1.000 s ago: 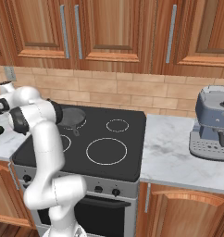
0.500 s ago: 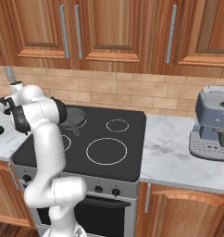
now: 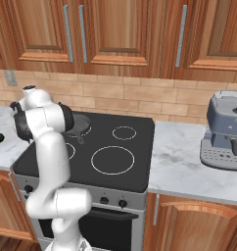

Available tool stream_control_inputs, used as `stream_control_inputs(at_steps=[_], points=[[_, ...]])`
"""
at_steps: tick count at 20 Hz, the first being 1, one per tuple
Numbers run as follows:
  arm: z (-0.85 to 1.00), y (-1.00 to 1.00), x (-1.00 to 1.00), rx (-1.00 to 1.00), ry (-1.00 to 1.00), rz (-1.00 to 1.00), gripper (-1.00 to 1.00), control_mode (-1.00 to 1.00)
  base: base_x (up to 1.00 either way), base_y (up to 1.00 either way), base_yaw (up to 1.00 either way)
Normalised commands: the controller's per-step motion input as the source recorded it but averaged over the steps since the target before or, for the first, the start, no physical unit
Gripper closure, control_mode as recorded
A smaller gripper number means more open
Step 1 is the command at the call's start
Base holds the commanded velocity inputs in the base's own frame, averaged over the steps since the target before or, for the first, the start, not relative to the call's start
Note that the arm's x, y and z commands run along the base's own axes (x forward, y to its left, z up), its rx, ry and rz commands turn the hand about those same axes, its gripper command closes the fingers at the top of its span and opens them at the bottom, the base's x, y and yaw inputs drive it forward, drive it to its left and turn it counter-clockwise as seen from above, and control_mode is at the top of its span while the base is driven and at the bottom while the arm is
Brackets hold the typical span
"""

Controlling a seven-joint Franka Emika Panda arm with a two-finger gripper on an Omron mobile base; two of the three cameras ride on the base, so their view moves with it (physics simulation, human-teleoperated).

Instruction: Put the squash and eggplant in the pan. Then turn on the rear left burner and set the heat to medium.

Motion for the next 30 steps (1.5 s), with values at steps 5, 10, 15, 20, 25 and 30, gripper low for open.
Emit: stream_control_inputs(at_steps=[5,10,15,20,25,30], points=[[0.0,-0.37,0.25,0.0,0.0,0.04,1.0,-1.0,0.0,0.0,0.0],[0.0,-0.38,0.29,0.0,0.0,0.05,1.0,-1.0,0.0,0.0,0.0],[0.0,-0.41,0.33,0.0,0.0,0.05,1.0,-1.0,0.0,0.0,0.0],[0.02,-0.38,0.28,0.0,0.0,0.04,1.0,-1.0,0.0,0.0,0.0],[0.01,-0.36,0.26,0.0,0.0,0.05,1.0,-1.0,0.0,0.0,0.0],[0.0,-0.33,0.26,0.0,0.0,0.05,1.0,-1.0,0.0,0.0,0.0]])
